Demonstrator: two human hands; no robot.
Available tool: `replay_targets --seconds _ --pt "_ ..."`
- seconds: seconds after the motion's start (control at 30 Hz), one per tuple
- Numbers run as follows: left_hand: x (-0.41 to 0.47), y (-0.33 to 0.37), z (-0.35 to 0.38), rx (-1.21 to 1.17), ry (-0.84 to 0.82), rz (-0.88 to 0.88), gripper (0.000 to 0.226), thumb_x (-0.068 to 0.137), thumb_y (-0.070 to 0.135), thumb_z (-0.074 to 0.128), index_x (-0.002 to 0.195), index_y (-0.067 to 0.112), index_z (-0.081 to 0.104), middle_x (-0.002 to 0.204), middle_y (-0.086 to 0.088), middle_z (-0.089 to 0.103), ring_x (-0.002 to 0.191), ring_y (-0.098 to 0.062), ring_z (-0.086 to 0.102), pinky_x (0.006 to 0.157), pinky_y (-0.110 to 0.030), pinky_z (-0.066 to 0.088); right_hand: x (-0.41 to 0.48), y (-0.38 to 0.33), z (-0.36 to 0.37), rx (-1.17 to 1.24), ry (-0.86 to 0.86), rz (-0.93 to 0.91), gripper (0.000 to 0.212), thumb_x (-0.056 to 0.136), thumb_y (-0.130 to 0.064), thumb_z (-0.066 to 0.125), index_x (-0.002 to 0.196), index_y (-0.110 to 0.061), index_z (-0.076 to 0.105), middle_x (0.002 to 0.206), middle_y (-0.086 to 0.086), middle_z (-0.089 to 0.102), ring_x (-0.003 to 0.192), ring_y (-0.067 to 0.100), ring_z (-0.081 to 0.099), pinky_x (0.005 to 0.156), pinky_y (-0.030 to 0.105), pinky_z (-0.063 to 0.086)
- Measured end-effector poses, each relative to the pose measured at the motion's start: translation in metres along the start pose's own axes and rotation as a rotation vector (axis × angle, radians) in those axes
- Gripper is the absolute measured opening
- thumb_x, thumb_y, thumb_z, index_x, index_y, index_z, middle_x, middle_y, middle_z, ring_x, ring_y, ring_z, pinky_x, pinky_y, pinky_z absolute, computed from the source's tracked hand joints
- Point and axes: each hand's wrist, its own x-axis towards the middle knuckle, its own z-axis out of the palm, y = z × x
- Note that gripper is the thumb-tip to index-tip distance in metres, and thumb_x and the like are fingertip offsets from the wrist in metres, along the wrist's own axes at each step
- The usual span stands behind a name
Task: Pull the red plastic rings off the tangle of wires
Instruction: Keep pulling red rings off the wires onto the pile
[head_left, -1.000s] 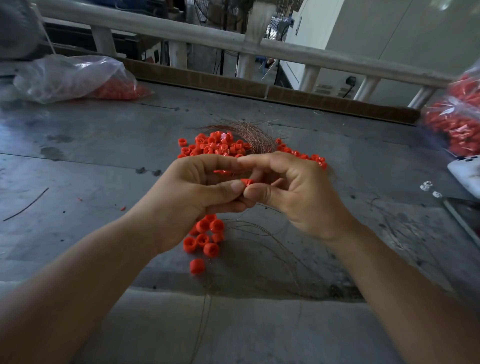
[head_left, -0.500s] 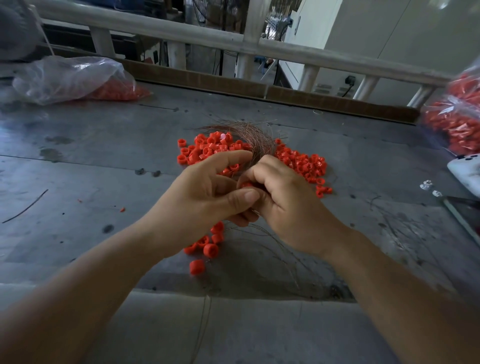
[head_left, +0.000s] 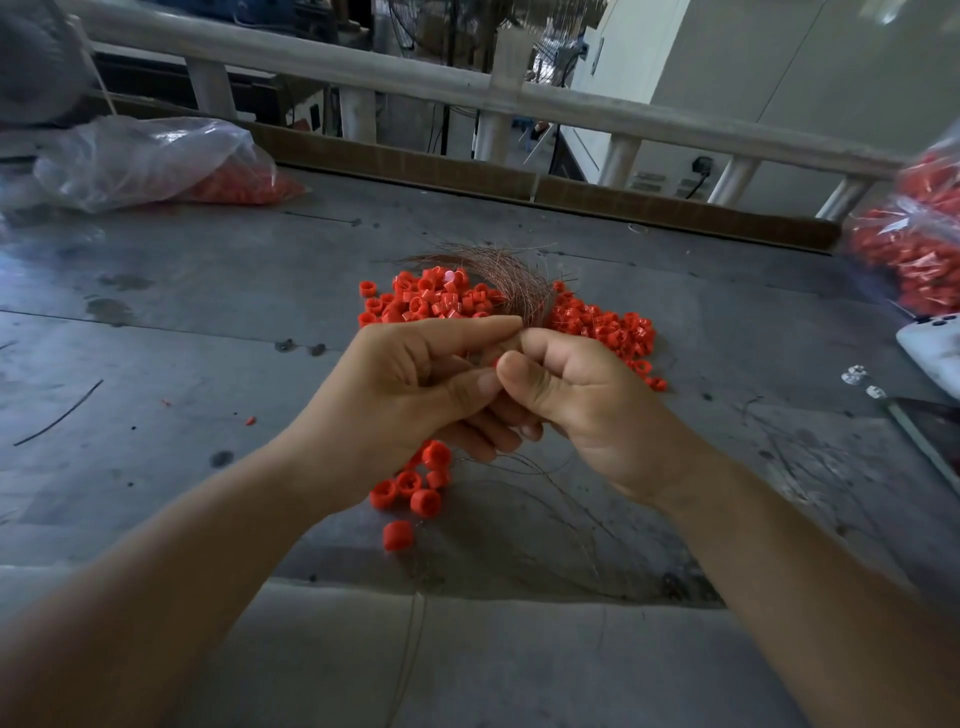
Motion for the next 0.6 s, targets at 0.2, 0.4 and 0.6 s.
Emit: replay_targets --seconds 0.2,0.4,0.6 --pt "0.0006 -0.0025 0.0015 -0.039 0.034 0.014 0.033 0.074 0.012 0.056 0.104 0.024 0.063 0.070 -0.005 0.072 0.064 -0.017 0.070 0.057 -0.020 0.054 0.0003 0.0030 0.0038 0.011 0.053 -0.024 0.018 0.086 -0.031 0.050 0.070 -0.025 0.054 0.053 -0.017 0.052 0.054 -0.003 0.047 0.055 0.012 0.039" --pt "0.0011 0.0028 -0.0049 -0.024 -0.010 -0.017 0.034 0.075 0.017 0.062 0.107 0.028 0.066 0.078 -0.006 0.073 0.071 -0.021 0.070 0.061 -0.021 0.054 -0.0016 -0.0042 -0.0003 0.027 0.052 -0.082 0.015 0.079 -0.029 0.052 0.077 -0.016 0.059 0.063 -0.016 0.056 0.060 -0.006 0.052 0.057 0.008 0.040" --pt "-0.0007 0.0052 -0.0010 0.142 -0.067 -0.017 0.034 0.075 0.041 0.068 0.108 0.036 0.061 0.086 -0.009 0.070 0.067 -0.019 0.068 0.059 -0.025 0.056 -0.0025 -0.0013 0.0041 -0.212 0.068 -0.061 0.014 0.083 -0.017 0.062 0.071 -0.023 0.056 0.080 -0.003 0.052 0.075 0.010 0.056 0.070 0.021 0.049"
